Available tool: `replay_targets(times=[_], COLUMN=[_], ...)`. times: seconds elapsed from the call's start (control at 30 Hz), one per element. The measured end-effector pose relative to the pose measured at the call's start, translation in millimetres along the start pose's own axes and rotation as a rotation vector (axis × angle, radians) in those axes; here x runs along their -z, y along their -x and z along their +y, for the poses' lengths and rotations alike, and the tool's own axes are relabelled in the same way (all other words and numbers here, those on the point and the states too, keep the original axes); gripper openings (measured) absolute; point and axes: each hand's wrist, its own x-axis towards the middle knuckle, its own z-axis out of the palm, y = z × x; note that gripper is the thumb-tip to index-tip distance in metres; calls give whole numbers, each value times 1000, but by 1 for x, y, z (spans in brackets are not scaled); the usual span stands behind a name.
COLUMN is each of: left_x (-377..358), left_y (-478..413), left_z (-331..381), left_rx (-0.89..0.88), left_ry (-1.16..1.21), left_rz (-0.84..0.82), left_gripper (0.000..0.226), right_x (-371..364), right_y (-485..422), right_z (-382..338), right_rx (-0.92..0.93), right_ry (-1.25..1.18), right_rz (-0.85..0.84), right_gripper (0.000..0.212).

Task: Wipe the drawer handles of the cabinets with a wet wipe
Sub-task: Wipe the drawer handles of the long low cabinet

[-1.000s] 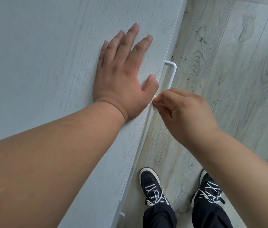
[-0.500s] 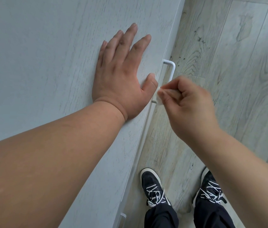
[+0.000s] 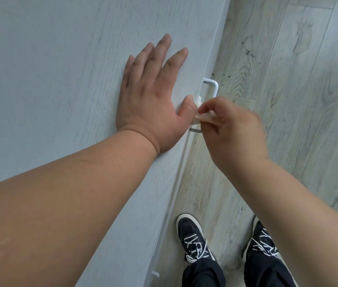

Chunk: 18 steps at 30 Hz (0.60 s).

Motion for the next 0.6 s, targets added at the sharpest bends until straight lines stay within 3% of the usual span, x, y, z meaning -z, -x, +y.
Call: replay_targets(times=[0.1, 0.2, 0.33, 0.5, 0.6], left_x=[0, 1, 1, 0, 1], left_y=[0, 1, 0, 1, 1], left_z=[0, 0, 0, 0, 0], left_rx=[6, 5, 0, 0, 4], left_ry=[7, 2, -2, 3, 2], left_rz=[2, -4, -11, 2, -5], left_gripper=[74, 74, 74, 74, 74], right_x=[-3, -2, 9, 15, 12], right_y=[3, 6, -5, -12, -5], right_z=[2, 4, -1, 0, -2], right_rx=[145, 226, 225, 104, 203], right_ry=[177, 276, 230, 29, 176], right_rz=[-57, -151, -312, -309, -326], right_gripper=[8, 17, 18, 17, 18])
